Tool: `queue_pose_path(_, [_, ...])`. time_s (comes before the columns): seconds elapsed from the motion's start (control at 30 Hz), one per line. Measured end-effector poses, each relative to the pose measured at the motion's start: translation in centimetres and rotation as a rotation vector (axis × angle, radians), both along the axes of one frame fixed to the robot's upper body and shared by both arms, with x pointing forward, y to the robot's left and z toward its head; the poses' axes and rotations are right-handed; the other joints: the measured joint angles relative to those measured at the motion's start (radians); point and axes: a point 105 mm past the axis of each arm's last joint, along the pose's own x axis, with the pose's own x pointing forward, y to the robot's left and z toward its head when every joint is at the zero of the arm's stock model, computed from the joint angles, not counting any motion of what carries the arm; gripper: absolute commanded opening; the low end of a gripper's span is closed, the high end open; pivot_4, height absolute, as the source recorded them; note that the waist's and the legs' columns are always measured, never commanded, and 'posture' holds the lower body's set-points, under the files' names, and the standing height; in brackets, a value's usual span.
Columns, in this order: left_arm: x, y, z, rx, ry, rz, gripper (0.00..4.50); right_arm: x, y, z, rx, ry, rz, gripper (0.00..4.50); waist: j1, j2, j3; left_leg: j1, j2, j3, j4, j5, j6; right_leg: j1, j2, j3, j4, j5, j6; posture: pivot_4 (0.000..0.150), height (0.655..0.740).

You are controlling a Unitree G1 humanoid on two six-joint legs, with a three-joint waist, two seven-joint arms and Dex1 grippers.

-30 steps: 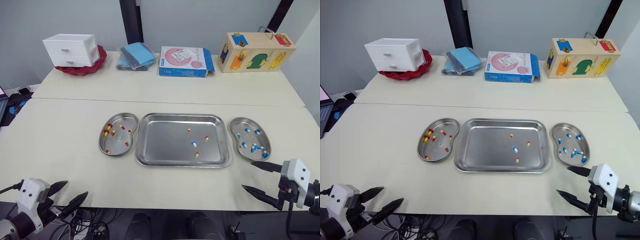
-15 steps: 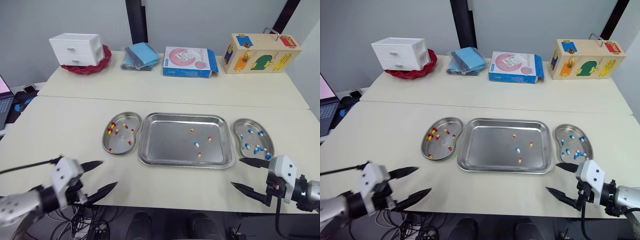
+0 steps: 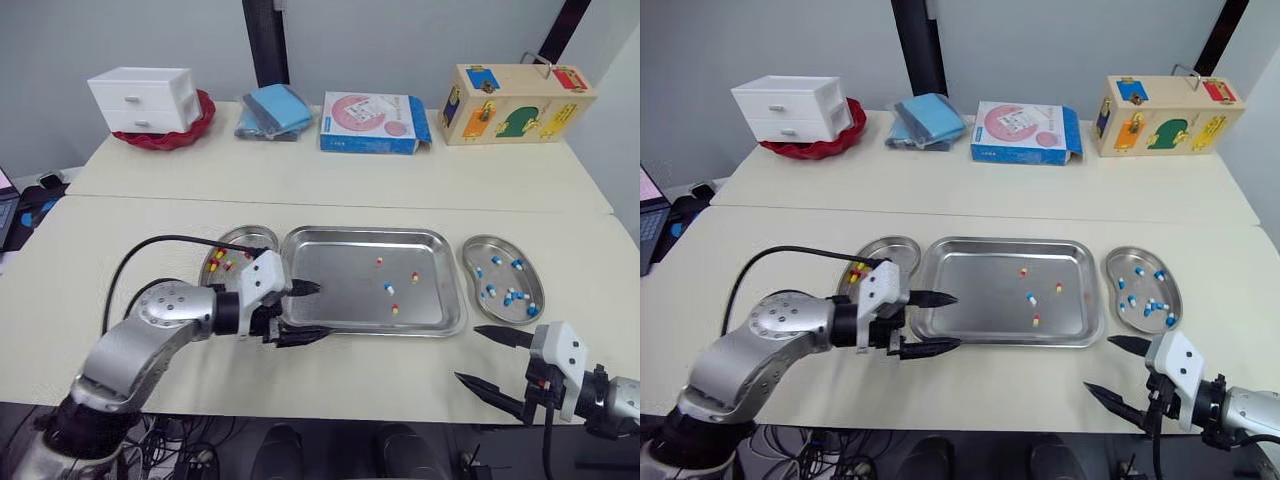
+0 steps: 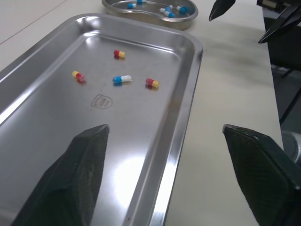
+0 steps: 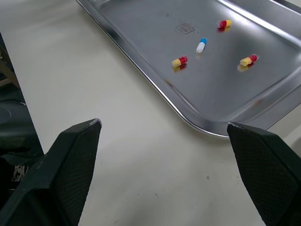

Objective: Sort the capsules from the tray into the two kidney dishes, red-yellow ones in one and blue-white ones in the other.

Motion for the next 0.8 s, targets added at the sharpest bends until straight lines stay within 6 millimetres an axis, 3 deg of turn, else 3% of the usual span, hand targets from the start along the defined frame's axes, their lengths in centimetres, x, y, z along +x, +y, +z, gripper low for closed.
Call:
queue_pose_path(0.03, [0.1, -0.7, -0.2, 0.000, 0.004, -0.033, 2.66, 0.0, 0.1, 0.0, 0.005, -0.003, -0.003, 4.50, 0.002, 0.000, 0.000, 0.000, 0.000, 0.000, 0.001, 0.000, 0.000, 0.000, 0.000, 0.000, 0.000, 0.000, 0.000, 0.150, 0.7400])
queue_pose_path(0.33, [3.1, -6.8, 0.2, 0.002, -0.013, -0.171, 2.66, -0.8, 0.7, -0.2, 0.020, 0.001, -0.029, 4.50, 0.003, 0.000, 0.000, 0.000, -0.001, -0.002, 0.002, 0.000, 0.000, 0.002, 0.000, -0.001, 0.000, 0.000, 0.000, 0.150, 0.7400])
queue_pose_path(0.57, [4.4, -8.6, -1.8, 0.093, 0.024, -0.210, 2.66, -1.4, 0.7, -0.9, 0.026, 0.012, -0.043, 4.50, -0.001, 0.001, 0.000, 0.000, -0.001, -0.002, 0.003, 0.000, 0.000, 0.003, 0.000, -0.001, 0.001, 0.000, 0.000, 0.150, 0.7400])
queue_pose_path(0.8, [5.6, -9.3, -3.0, 0.138, 0.035, -0.212, 2.66, -1.5, 0.4, -1.2, 0.022, 0.006, -0.058, 4.50, 0.000, 0.001, 0.000, 0.000, -0.001, -0.002, 0.003, 0.000, 0.000, 0.003, 0.000, -0.001, 0.000, 0.000, 0.000, 0.150, 0.7400])
